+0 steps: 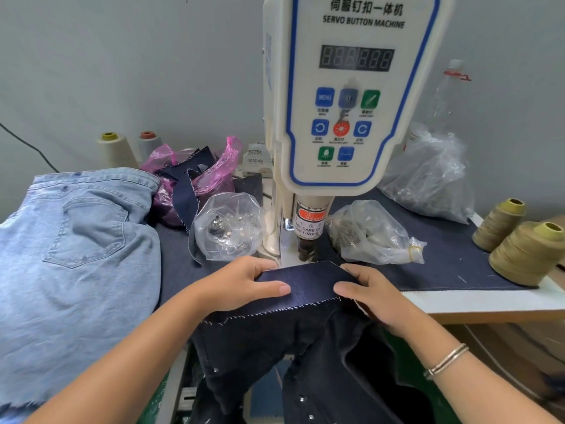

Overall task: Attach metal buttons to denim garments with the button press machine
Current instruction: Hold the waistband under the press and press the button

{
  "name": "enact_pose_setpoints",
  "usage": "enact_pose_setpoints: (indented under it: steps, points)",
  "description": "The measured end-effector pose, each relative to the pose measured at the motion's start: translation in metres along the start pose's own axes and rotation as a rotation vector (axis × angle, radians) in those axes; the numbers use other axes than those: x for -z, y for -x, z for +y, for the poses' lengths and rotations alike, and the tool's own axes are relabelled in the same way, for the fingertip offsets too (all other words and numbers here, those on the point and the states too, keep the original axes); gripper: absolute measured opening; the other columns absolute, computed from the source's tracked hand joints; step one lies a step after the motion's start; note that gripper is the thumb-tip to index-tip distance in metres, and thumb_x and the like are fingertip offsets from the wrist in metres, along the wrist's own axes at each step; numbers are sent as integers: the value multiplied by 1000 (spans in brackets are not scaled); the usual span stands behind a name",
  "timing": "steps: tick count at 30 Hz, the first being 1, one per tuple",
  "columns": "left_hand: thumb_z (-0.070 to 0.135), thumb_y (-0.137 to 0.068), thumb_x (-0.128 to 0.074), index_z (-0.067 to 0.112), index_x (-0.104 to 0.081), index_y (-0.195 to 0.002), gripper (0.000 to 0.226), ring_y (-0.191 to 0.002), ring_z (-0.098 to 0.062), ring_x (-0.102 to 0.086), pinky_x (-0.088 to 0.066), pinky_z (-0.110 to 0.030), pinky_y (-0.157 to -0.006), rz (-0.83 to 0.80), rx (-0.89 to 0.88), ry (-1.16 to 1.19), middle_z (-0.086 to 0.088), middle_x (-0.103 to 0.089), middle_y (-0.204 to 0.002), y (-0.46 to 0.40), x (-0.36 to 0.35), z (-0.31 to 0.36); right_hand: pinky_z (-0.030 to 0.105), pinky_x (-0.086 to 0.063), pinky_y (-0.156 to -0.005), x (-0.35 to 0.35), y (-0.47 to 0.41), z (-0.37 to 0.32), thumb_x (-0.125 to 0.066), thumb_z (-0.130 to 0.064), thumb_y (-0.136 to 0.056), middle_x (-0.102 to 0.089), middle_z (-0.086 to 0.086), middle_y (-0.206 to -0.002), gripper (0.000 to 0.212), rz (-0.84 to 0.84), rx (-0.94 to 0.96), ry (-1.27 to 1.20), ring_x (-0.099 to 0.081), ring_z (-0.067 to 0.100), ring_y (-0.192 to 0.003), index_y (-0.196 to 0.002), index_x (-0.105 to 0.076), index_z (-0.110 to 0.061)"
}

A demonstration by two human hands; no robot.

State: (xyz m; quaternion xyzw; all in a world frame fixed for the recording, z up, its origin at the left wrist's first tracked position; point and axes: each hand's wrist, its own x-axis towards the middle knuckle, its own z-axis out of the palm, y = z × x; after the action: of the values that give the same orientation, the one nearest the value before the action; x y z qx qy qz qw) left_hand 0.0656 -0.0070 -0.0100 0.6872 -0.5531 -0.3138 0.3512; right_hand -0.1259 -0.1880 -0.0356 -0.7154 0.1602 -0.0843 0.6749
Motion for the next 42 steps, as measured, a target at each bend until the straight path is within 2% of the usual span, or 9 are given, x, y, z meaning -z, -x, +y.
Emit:
enact_pose_setpoints:
  steps: [9,15,19,24,31,33,35,37,42]
  points:
    - [57,-75,-62,-8,-57,-90,67,-70,-14,-47,-41,-41,-67,-46,57,9,-7,-53,-76,10,-5,-3,31,-49,-91,-14,8,18,-74,-22,-74,-65,15,-122,44,-88,-75,-259,-61,27,-114,-118,-67,-17]
    - [40,-85,-54,-4,-56,-93,45,-79,-13,-43,-35,-32,-74,-94,95,6,-2,-45,-84,13,1,-2,48,-40,-104,-10,1,-1,-63,-48,-77,-63,20,-118,53,-98,-129,112,-62,20,-108,-112,-64,-9]
    - [37,-91,-55,-6,-54,-88,43,-72,-13,-45,-37,-33,-70,-47,87,-10,-4,-47,-77,6,6,0,31,-46,-90,-8,-9,-5,-65,-40,-81,-71,3,-107,34,-29,-107,73,-63,16,-99,-104,-68,-14]
    - [34,-96,-55,21,-37,-58,44,-50,-4,-32,-25,-20,-53,107,83,-203,12,-34,-53,-10,6,3,21,-52,-72,-12,-22,-1,-63,-27,-84,-73,4,-95,17,52,-88,-178,-67,14,-86,-92,-76,-20]
    - [38,-99,-46,5,-57,-87,37,-69,-15,-50,-41,-32,-69,83,68,-292,-6,-59,-78,-9,11,3,12,-47,-58,-16,-28,11,-51,-25,-97,-69,-8,-77,31,112,-130,-157,-63,0,-68,-77,-74,-31]
    - [37,-100,-44,10,-57,-86,33,-69,-10,-49,-41,-29,-71,49,68,-237,2,-57,-77,-7,10,1,16,-51,-68,-15,-29,14,-51,-28,-97,-71,-4,-95,23,84,-112,-134,-65,5,-87,-104,-71,-19]
    - [35,-100,-45,10,-51,-78,34,-62,-5,-40,-35,-25,-65,69,57,-226,7,-48,-71,-9,7,-1,27,-45,-88,-12,-31,13,-49,-24,-98,-56,4,-123,49,100,-74,-164,-52,19,-113,-131,-41,11]
    - [32,-99,-48,12,-45,-70,36,-59,-4,-35,-31,-23,-60,177,4,-236,8,-42,-65,-11,5,-4,21,-26,-90,-13,-32,9,-49,-22,-96,-25,-5,-127,61,117,-22,-146,-21,15,-118,-130,-22,21]
    - [35,-100,-45,14,-51,-78,32,-63,-2,-40,-35,-20,-64,147,0,-181,15,-48,-70,-12,-2,-11,16,-23,-88,-15,-29,15,-49,-25,-95,-20,-7,-126,62,115,-9,-143,-18,7,-116,-130,-24,20]
